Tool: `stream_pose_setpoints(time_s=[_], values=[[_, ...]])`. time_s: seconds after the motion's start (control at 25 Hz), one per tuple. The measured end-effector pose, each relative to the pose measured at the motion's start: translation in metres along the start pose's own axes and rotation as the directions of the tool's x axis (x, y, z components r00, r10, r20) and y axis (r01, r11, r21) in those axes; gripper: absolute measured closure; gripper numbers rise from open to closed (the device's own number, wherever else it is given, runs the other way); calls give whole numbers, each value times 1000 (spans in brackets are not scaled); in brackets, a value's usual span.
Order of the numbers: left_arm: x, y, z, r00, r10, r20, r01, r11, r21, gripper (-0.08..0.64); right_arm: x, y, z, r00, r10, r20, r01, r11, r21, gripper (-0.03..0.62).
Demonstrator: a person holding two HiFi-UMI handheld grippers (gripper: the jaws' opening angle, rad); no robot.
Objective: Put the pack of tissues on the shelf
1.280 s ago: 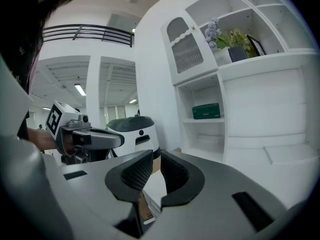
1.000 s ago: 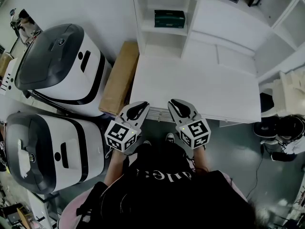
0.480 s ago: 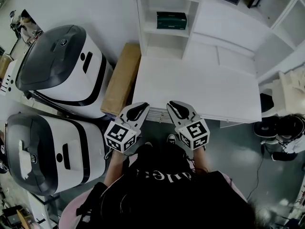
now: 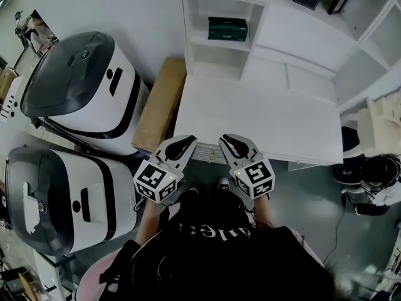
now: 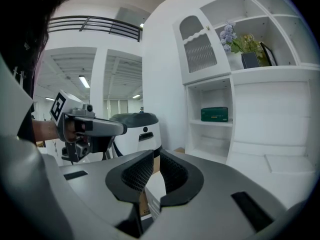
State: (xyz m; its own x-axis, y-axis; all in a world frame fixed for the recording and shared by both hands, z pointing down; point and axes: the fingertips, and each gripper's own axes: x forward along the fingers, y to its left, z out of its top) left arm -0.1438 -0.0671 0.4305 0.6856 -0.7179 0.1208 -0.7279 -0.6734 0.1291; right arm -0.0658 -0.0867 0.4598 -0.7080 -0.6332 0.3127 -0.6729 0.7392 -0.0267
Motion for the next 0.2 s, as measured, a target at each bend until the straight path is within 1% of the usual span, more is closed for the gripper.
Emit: stream_pose_setpoints(time_s=[0.2], values=[[3,-10,22,999,-33,33,31,998,53,526,-1,-5,4,1000,2,-10,-3,999,-33,523]])
